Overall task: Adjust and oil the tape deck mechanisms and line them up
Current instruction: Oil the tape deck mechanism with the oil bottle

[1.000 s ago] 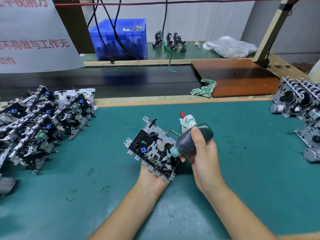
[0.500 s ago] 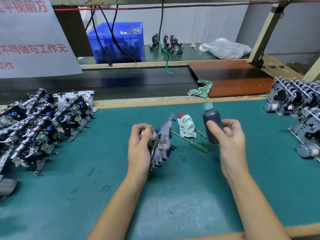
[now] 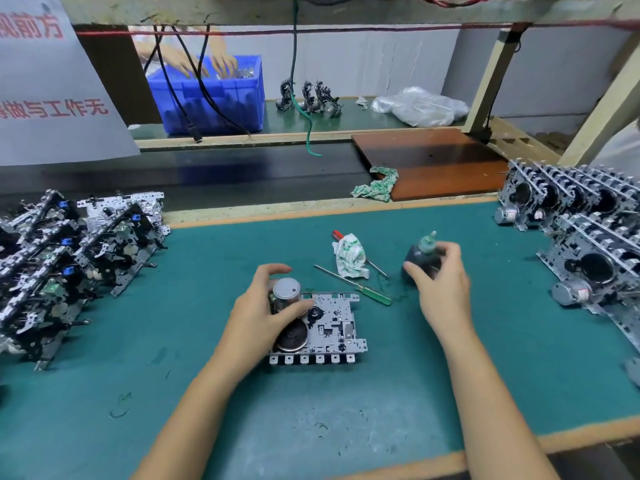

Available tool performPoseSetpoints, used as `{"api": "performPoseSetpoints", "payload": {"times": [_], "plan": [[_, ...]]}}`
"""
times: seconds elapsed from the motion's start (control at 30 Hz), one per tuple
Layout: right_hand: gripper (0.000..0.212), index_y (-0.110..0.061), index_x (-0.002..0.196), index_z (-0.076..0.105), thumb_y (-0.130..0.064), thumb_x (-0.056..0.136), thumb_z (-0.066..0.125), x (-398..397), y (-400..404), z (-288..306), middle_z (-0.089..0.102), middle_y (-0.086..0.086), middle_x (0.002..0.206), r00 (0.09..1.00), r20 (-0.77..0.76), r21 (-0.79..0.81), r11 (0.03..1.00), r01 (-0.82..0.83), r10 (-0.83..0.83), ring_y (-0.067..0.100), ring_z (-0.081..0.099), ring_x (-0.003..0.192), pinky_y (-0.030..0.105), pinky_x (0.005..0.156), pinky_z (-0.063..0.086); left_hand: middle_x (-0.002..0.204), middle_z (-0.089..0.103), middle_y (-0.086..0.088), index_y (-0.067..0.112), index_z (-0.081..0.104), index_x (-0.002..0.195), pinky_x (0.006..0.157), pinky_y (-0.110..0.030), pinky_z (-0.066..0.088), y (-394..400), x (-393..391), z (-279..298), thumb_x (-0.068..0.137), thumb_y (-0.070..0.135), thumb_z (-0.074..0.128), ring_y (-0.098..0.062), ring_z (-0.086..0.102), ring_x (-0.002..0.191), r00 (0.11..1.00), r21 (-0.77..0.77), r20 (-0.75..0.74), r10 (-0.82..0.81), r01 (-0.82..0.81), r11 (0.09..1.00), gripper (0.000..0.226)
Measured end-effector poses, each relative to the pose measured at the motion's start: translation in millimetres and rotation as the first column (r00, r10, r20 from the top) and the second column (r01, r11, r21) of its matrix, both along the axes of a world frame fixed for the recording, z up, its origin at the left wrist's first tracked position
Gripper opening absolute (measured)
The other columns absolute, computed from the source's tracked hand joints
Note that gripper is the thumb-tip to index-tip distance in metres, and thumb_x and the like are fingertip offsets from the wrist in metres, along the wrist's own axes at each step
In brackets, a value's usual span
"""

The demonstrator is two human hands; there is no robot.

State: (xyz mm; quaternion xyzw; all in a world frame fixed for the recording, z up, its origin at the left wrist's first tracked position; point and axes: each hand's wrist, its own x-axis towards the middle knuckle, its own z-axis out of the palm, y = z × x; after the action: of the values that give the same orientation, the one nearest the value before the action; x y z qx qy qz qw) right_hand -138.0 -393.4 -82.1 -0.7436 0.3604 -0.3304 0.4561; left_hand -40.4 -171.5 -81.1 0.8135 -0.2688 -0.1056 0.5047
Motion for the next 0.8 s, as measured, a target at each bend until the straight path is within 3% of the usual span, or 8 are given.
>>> {"api": "performPoseSetpoints", "payload": {"times": [0.13,0.2,0.27,0.33,0.37,0.43,0.57,0.8], "plan": [[0.048,-0.009,0.123,0.044,-0.015,0.083,0.070,3.1,3.2,-1.5,0.052,0.010,0.124,0.999,-0.025,0.023,0.999,0.023,-0.022,0.027,0.050,0.116,0.036,0.096,0.039,0.095,0.072,0.012,0.030,0.064,0.104,0.087,-0.025,0.050,16.2,21.9,-1.3,0.070,0.041,0.072,-0.002,0.064,0.090,0.972,0.017,-0.086,-0.217,0.219,0.976,0.037],[0.051,-0.005,0.119,0.047,-0.020,0.078,0.074,0.5,15.2,7.1,0.048,0.010,0.117,0.974,0.120,-0.240,0.947,0.214,-0.190,0.025,0.046,0.110,0.039,0.095,0.039,0.090,0.073,0.014,0.028,0.069,0.102,0.079,-0.018,0.049,18.0,22.4,-6.4,0.075,0.031,0.073,0.001,0.064,0.083,0.966,-0.076,-0.111,-0.235,0.227,0.971,0.027],[0.044,-0.011,0.110,0.052,-0.031,0.076,0.071,-4.5,26.9,17.2,0.047,0.000,0.105,0.969,0.231,-0.456,0.871,0.183,-0.083,0.018,0.047,0.098,0.025,0.087,0.038,0.088,0.072,0.015,0.030,0.069,0.101,0.075,-0.012,0.047,17.9,21.8,-12.5,0.079,0.026,0.075,0.003,0.063,0.079,0.969,-0.123,-0.098,-0.225,0.213,0.969,0.024],[0.055,-0.022,0.118,0.052,-0.049,0.072,0.070,-6.7,42.6,25.7,0.050,-0.009,0.110,0.935,-0.038,-0.464,0.822,-0.330,0.354,0.008,0.047,0.105,0.017,0.089,0.036,0.090,0.072,0.013,0.030,0.068,0.101,0.078,-0.014,0.048,17.7,21.5,-15.6,0.078,0.031,0.075,0.001,0.063,0.082,0.970,-0.124,-0.090,-0.225,0.213,0.969,0.024],[0.074,-0.024,0.129,0.046,-0.061,0.068,0.068,-5.0,50.4,26.6,0.048,-0.010,0.123,0.796,-0.306,-0.377,0.701,-0.605,0.522,0.005,0.042,0.118,0.020,0.099,0.033,0.092,0.072,0.012,0.029,0.068,0.102,0.080,-0.017,0.050,17.7,21.9,-15.9,0.076,0.034,0.072,-0.001,0.064,0.084,0.970,-0.120,-0.090,-0.226,0.215,0.969,0.026],[0.112,-0.022,0.147,0.023,-0.079,0.059,0.062,1.0,59.3,22.6,0.031,-0.007,0.147,0.474,-0.708,-0.252,0.440,-0.862,0.524,0.008,0.023,0.137,0.030,0.116,0.015,0.096,0.072,0.012,0.028,0.067,0.104,0.084,-0.021,0.051,18.1,22.9,-15.8,0.075,0.037,0.069,-0.005,0.066,0.091,0.969,-0.109,-0.085,-0.233,0.224,0.969,0.030],[0.126,-0.014,0.149,0.017,-0.083,0.053,0.061,12.1,65.5,27.8,0.035,-0.001,0.146,0.395,-0.854,-0.280,0.340,-0.898,0.339,0.015,0.026,0.137,0.035,0.117,0.008,0.098,0.072,0.012,0.028,0.067,0.104,0.084,-0.021,0.051,20.1,21.4,-16.6,0.075,0.035,0.070,-0.005,0.066,0.093,0.969,-0.115,-0.059,-0.238,0.231,0.966,0.030],[0.099,-0.016,0.129,0.040,-0.068,0.052,0.074,11.3,72.9,33.2,0.049,-0.003,0.117,0.421,-0.856,-0.327,0.314,-0.891,0.300,0.018,0.047,0.111,0.033,0.086,0.043,0.100,0.070,0.019,0.032,0.066,0.101,0.085,-0.018,0.047,20.3,18.0,-18.3,0.077,0.027,0.076,0.002,0.063,0.093,0.976,-0.122,-0.010,-0.219,0.216,0.969,0.026]]}}
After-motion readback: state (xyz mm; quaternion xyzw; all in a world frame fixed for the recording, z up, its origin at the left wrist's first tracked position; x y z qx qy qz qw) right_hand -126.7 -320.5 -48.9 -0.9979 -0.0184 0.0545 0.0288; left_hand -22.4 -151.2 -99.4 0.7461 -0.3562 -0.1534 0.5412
